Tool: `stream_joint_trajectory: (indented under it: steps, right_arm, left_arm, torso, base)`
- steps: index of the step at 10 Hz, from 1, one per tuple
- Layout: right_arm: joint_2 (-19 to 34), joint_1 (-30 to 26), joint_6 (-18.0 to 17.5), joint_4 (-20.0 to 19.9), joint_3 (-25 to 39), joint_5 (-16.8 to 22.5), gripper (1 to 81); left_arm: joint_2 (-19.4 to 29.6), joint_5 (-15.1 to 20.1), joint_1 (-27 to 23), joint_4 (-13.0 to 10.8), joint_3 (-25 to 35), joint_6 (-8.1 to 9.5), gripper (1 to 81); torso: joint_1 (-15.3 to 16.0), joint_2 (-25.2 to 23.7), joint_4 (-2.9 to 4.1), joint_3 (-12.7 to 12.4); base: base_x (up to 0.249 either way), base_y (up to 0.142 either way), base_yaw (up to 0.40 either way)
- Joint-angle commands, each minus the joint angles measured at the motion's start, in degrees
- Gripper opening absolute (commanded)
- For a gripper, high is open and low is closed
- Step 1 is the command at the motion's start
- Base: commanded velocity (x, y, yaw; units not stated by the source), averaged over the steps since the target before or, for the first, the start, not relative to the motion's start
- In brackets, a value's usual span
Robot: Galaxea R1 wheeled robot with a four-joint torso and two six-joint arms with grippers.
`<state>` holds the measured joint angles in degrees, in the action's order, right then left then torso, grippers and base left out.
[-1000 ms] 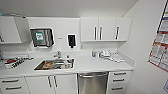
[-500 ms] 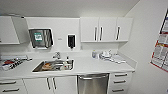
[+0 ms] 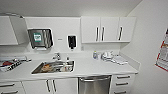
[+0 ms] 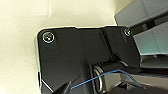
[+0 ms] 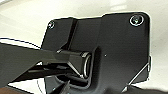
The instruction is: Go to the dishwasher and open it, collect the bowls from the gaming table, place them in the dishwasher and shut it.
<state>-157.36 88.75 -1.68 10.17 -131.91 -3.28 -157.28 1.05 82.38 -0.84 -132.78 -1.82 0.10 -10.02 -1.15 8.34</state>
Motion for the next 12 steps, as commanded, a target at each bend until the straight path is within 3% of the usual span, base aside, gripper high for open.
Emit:
stream_joint_trajectory:
  steps: [1, 5, 12]
  right_arm:
    - [1.05, -3.00, 0.10, 0.47, 0.62, 2.66, 81.1]
    - [1.05, -3.00, 0.10, 0.47, 0.62, 2.66, 81.1]
    - [0.97, -2.91, 0.10, 0.47, 0.62, 2.58, 81.1]
  left_arm:
    - [1.26, 2.73, -3.50, 0.14, 0.59, -0.56, 81.1]
    - [1.18, 2.73, -3.50, 0.14, 0.59, -0.56, 81.1]
    - [1.18, 2.73, -3.50, 0.14, 0.59, -0.56, 81.1]
  torso:
    - [0.00, 0.00, 0.00, -0.02]
    - [-0.02, 0.00, 0.00, 0.00]
    - [-0.02, 0.00, 0.00, -0.02]
  base:
    - [0.086, 0.077, 0.000]
    - [0.086, 0.076, 0.000]
    - [0.086, 0.000, 0.000]
